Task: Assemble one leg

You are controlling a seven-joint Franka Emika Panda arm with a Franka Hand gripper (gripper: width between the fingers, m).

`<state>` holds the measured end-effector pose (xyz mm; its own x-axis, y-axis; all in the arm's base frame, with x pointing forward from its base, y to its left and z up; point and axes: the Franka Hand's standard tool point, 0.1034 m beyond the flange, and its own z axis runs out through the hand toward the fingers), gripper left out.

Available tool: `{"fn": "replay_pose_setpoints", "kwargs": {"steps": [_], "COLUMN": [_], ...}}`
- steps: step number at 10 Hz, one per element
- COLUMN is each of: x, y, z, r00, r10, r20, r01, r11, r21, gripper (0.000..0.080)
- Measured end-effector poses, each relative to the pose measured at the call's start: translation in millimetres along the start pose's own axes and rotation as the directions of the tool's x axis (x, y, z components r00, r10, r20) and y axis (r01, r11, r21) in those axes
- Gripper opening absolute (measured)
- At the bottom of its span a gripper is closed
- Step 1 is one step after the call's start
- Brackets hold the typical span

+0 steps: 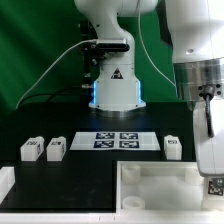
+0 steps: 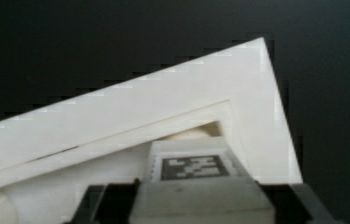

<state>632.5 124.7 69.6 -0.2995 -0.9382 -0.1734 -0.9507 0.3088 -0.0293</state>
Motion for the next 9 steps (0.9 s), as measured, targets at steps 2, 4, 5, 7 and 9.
{"fn": "replay_pose_setpoints", "kwargs": {"steps": [2, 4, 5, 7, 9], "x": [0.0, -0.6, -2.8, -6.8, -10.4], "y": [0.5, 0.8, 4.7, 17.0, 21.7], "z": [0.7, 0.8, -4.0, -28.4, -43.6], "r00": [1.000, 1.000, 0.999, 0.998, 0.998], "r10": [-0.014, -0.018, -0.037, -0.051, -0.056], "r20": [0.000, 0.000, 0.006, 0.020, 0.031], "r01": [0.014, 0.018, 0.037, 0.050, 0.055], "r11": [1.000, 1.000, 0.999, 0.999, 0.998], "r21": [-0.001, -0.001, 0.012, 0.019, 0.029], "gripper": [0.0299, 0.0600, 0.0600, 0.0641, 0.0648]}}
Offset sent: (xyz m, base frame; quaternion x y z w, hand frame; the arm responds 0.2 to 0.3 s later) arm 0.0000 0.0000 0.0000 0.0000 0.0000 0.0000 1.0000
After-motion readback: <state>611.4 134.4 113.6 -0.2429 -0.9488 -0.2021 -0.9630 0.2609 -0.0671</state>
